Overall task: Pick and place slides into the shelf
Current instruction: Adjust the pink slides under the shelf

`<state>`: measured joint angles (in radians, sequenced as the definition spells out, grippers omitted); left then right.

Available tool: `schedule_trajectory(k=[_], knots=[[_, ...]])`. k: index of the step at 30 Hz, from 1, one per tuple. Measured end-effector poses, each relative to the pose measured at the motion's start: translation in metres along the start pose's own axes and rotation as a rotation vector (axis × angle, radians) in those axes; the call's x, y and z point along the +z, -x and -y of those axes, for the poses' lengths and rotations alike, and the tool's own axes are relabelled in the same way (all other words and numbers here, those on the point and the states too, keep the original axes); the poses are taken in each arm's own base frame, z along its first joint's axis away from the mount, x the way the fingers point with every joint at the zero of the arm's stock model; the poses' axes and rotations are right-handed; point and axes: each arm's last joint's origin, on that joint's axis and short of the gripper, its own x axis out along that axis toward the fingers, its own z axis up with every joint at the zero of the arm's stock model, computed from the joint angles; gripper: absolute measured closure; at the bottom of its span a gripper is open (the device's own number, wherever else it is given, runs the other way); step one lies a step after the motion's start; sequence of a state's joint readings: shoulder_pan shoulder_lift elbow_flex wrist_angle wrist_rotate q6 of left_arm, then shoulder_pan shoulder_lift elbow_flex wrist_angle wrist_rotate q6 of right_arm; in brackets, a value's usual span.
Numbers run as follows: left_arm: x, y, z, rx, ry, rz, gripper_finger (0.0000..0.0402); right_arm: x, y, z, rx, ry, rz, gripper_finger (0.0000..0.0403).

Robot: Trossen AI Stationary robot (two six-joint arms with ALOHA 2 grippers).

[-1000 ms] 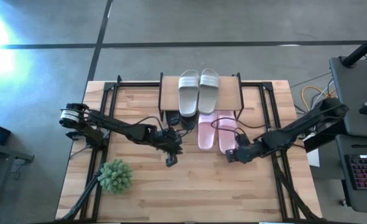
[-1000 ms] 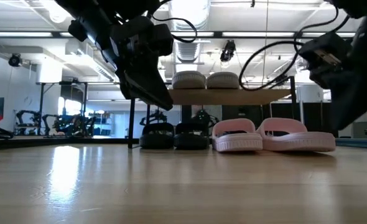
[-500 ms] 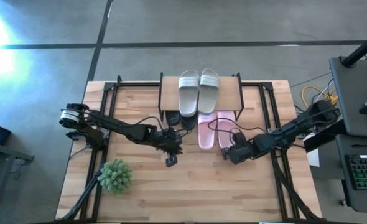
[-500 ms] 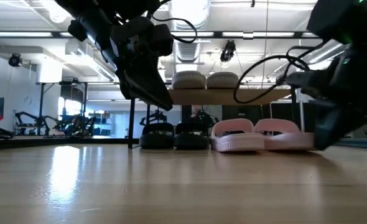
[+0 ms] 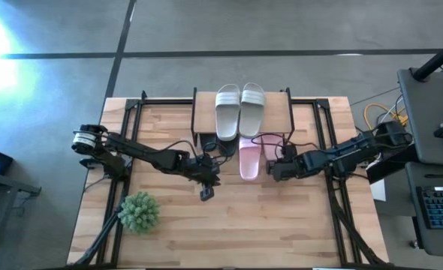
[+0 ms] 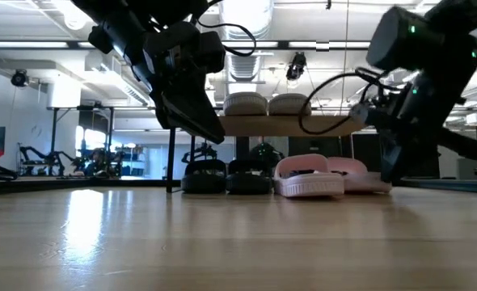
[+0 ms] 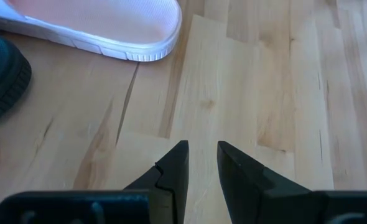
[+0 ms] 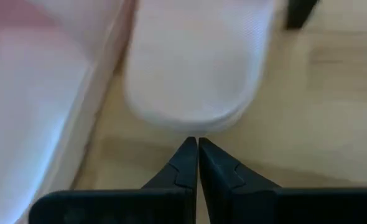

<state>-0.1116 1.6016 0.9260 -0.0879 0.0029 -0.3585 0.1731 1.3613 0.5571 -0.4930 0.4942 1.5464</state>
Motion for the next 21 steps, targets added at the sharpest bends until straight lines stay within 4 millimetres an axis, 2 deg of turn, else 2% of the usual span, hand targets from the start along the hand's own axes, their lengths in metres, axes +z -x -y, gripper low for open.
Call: schedule_trajectory(k=[5, 8, 11, 15, 21], knots=[[0.0, 0.0, 0.0, -0.001, 0.0, -0.001, 0.0332, 0.0, 0.019, -0.013, 0.12, 0.072, -0.167, 0.0394], [0.0, 0.0, 0.0, 0.0, -0.002, 0.0, 0.0332, -0.004, 0.029, -0.025, 0.258, 0.124, -0.268, 0.0394], [0.0, 0.0, 0.0, 0.002, -0.007, 0.001, 0.0332, -0.009, 0.035, -0.038, 0.408, 0.128, -0.298, 0.0394], [0.0, 0.0, 0.0, 0.004, -0.016, 0.002, 0.0332, -0.015, 0.025, -0.051, 0.48, 0.1, -0.283, 0.0394], [0.0, 0.0, 0.0, 0.006, -0.025, -0.001, 0.0332, -0.03, 0.0, -0.063, 0.433, 0.117, -0.301, 0.0394]])
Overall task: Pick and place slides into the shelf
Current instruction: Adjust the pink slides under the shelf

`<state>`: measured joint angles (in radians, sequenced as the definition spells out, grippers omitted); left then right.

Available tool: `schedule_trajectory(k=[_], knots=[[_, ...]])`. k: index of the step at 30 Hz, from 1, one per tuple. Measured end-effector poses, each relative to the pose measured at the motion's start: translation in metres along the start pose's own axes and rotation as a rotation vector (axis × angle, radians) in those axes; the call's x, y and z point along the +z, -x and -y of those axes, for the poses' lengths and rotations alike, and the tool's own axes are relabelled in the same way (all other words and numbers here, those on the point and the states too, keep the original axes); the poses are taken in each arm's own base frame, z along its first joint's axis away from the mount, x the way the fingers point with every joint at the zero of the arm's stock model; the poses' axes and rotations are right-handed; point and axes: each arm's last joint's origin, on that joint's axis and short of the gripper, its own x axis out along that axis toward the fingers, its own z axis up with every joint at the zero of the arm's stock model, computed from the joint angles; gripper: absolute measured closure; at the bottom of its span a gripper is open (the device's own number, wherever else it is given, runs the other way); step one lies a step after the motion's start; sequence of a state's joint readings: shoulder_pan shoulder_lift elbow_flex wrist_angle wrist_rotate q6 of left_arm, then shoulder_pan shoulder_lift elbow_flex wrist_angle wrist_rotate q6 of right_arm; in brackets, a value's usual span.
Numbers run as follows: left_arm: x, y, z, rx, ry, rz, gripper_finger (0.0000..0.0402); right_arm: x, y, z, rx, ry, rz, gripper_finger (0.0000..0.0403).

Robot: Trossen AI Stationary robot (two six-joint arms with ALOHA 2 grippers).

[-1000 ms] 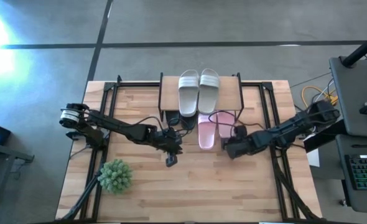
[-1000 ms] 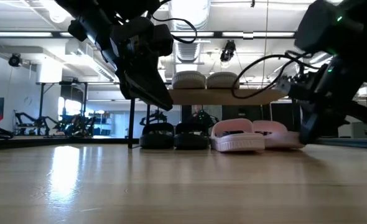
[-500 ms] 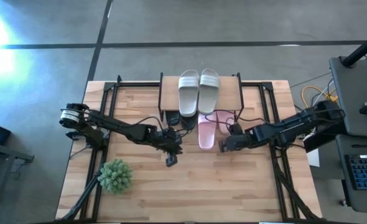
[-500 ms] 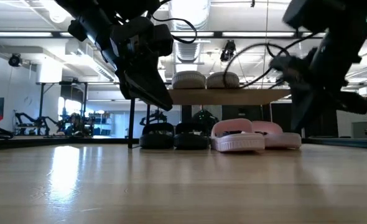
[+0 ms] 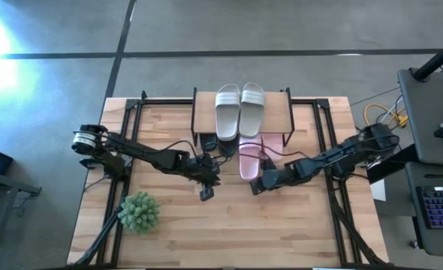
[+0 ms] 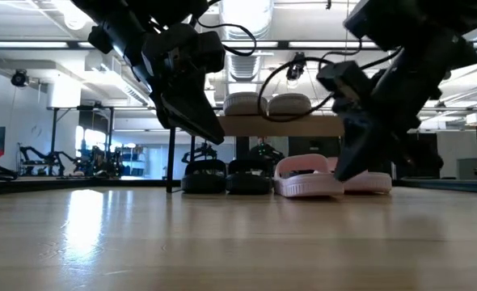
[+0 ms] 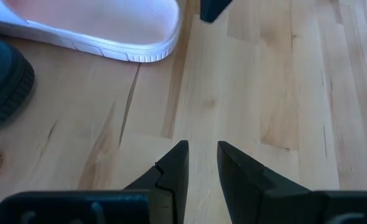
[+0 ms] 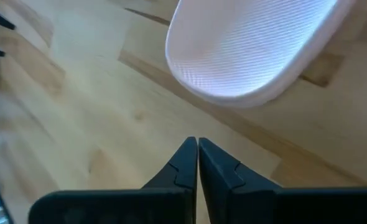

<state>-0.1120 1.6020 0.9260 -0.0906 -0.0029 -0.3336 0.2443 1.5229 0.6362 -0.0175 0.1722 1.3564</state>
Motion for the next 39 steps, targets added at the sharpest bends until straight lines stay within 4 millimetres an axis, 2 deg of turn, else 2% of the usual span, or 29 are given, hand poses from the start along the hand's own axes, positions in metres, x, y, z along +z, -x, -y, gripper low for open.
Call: schedule_trajectory(k=[5, 9, 15, 21, 25, 32, 39], knots=[[0.0, 0.0, 0.0, 0.003, 0.0, -0.002, 0.0332, 0.001, -0.018, -0.01, -0.037, 0.069, 0.017, 0.0394], [0.0, 0.0, 0.0, 0.004, -0.001, -0.004, 0.0332, 0.008, -0.029, -0.017, -0.094, 0.126, 0.132, 0.0394], [-0.001, 0.0, 0.0, 0.003, -0.001, -0.004, 0.0332, 0.028, -0.026, -0.013, -0.297, 0.115, 0.356, 0.0394], [0.0, 0.0, 0.0, 0.002, -0.003, -0.003, 0.0332, 0.048, -0.022, -0.007, -0.373, 0.134, 0.397, 0.0394], [0.0, 0.0, 0.0, 0.002, -0.011, -0.003, 0.0332, 0.054, -0.022, -0.012, -0.308, 0.135, 0.287, 0.0394], [0.0, 0.0, 0.0, 0.001, -0.037, -0.001, 0.0332, 0.054, -0.022, -0.043, -0.029, 0.3, 0.027, 0.0394], [0.002, 0.003, 0.001, -0.004, -0.036, 0.012, 0.0332, 0.05, -0.01, -0.067, 0.068, 0.328, 0.012, 0.0394]])
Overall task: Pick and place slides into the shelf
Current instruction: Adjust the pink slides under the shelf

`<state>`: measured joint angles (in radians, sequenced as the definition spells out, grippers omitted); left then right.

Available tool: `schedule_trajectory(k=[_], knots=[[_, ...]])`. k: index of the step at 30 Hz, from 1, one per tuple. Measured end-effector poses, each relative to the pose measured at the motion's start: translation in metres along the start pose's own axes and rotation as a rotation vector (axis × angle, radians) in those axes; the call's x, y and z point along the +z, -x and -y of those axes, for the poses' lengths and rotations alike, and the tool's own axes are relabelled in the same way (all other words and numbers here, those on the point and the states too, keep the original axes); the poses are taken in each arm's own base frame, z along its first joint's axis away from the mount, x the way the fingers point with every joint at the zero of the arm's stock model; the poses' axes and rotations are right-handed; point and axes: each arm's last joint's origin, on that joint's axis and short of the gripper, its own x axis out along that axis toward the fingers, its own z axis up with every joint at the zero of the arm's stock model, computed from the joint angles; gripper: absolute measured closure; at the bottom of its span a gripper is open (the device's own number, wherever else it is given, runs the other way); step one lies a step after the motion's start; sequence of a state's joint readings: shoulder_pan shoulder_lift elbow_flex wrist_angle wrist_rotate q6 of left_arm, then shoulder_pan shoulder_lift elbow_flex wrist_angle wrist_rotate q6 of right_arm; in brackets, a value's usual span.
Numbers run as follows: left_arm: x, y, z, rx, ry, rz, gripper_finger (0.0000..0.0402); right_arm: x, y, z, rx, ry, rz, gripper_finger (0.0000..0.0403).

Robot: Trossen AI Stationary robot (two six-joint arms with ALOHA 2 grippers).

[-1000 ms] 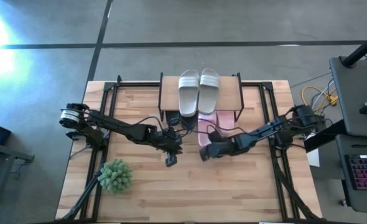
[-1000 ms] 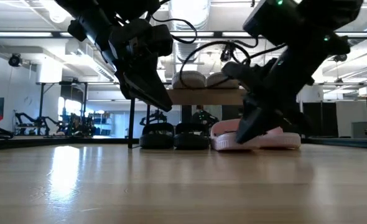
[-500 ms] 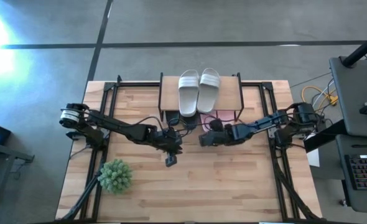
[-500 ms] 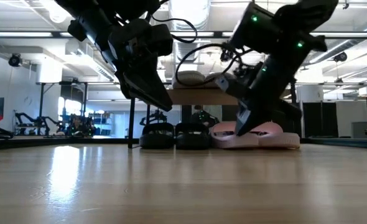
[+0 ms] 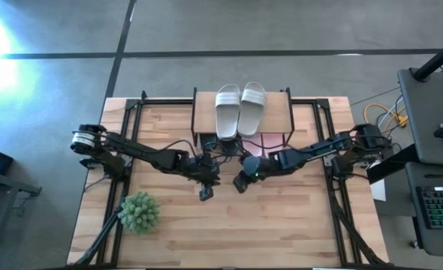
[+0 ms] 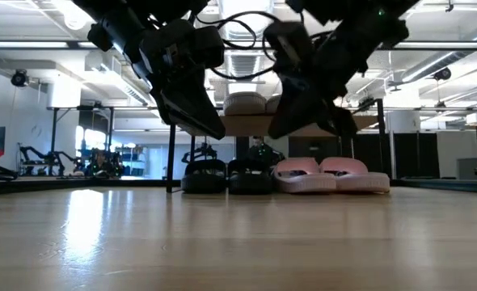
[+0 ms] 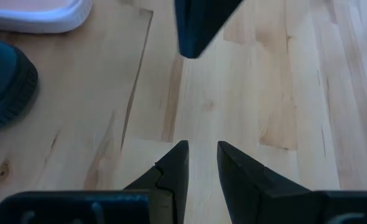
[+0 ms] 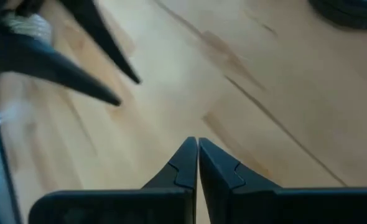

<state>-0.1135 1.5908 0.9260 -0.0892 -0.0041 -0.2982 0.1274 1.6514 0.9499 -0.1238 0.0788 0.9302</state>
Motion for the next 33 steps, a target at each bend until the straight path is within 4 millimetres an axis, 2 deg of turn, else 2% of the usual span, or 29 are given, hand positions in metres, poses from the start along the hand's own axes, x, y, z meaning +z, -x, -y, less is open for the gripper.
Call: schedule_trajectory(k=[6, 11, 15, 18, 25, 33], knots=[[0.001, 0.002, 0.0, -0.003, 0.009, 0.009, 0.0332, -0.001, 0.019, -0.01, 0.034, 0.011, -0.011, 0.0394], [0.002, 0.003, 0.001, -0.006, 0.009, 0.014, 0.0332, 0.002, 0.041, -0.018, 0.181, 0.021, -0.068, 0.0394], [0.004, 0.003, 0.001, -0.01, 0.01, 0.029, 0.0332, 0.002, 0.056, -0.018, 0.234, 0.06, -0.039, 0.0394], [0.005, 0.003, 0.001, -0.012, 0.011, 0.035, 0.0332, -0.005, 0.059, -0.007, 0.216, 0.054, -0.043, 0.0394], [0.005, 0.003, 0.002, -0.013, 0.037, 0.038, 0.0332, -0.035, 0.067, 0.036, 0.151, -0.114, -0.075, 0.0394], [0.005, 0.003, 0.002, -0.014, 0.069, 0.041, 0.0332, -0.049, 0.093, 0.058, 0.101, -0.241, 0.123, 0.0394]])
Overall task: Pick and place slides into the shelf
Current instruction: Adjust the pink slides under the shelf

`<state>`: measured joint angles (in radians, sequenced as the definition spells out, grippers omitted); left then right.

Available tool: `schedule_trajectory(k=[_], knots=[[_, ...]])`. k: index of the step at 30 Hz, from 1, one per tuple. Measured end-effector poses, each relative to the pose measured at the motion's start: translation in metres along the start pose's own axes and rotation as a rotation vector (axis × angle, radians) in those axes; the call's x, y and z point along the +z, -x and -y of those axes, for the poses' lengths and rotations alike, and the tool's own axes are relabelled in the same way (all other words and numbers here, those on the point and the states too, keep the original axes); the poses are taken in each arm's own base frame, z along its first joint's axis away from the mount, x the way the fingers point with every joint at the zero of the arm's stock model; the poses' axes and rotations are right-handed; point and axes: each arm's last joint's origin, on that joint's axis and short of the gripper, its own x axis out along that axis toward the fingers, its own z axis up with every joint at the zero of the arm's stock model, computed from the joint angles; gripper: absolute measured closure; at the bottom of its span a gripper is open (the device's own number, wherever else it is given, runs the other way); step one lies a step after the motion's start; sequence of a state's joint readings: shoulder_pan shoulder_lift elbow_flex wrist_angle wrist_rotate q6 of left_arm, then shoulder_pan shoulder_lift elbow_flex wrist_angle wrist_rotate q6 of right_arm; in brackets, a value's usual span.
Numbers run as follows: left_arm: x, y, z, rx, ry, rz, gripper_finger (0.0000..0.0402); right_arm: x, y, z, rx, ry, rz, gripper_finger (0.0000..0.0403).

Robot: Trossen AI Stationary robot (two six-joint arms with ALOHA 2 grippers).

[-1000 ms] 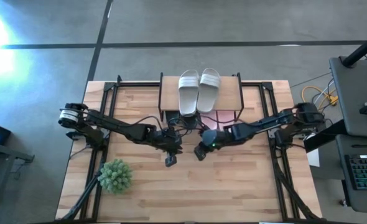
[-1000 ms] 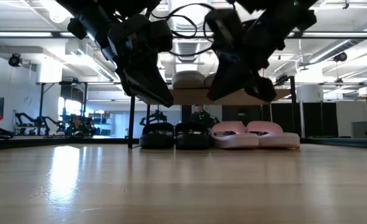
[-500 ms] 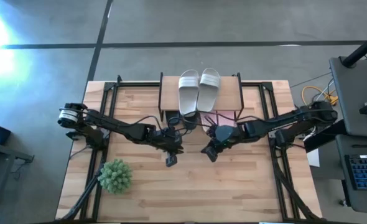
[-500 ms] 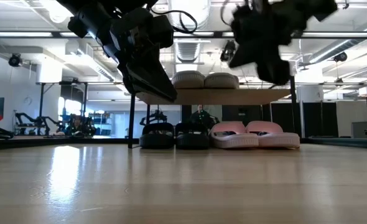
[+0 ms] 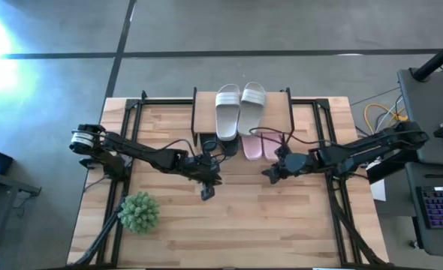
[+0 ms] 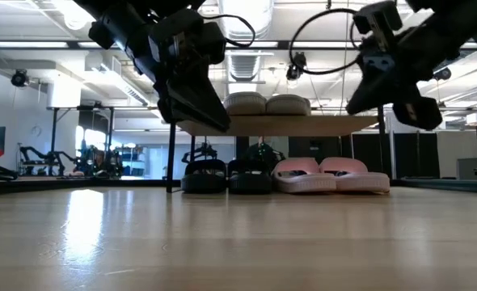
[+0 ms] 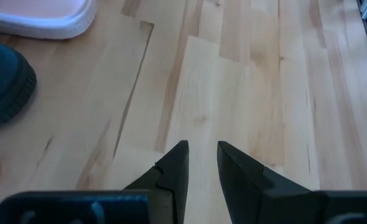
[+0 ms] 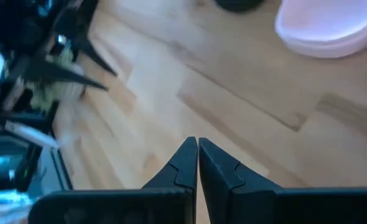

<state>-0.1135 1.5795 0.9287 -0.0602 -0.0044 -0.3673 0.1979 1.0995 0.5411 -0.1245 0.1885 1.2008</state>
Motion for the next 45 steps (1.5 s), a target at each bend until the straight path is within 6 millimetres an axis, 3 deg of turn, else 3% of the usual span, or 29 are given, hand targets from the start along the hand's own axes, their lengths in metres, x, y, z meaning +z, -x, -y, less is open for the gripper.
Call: schedule_trajectory(k=[10, 22, 32, 38, 45], knots=[[0.0, 0.0, 0.0, 0.0, 0.047, -0.001, 0.0332, -0.012, -0.004, 0.031, -0.162, -0.062, 0.022, 0.0394], [0.0, 0.0, 0.0, 0.002, 0.047, 0.001, 0.0332, -0.007, -0.042, 0.037, -0.248, -0.03, 0.127, 0.0394], [-0.001, -0.001, -0.001, 0.006, 0.048, -0.007, 0.0332, 0.006, -0.076, 0.026, -0.324, 0.124, 0.12, 0.0394], [-0.001, -0.001, -0.001, 0.006, 0.047, -0.007, 0.0332, 0.016, -0.095, 0.027, -0.378, 0.125, 0.121, 0.0394], [-0.002, -0.001, -0.001, 0.008, 0.047, -0.014, 0.0332, 0.031, -0.107, 0.017, -0.384, 0.179, 0.135, 0.0394]])
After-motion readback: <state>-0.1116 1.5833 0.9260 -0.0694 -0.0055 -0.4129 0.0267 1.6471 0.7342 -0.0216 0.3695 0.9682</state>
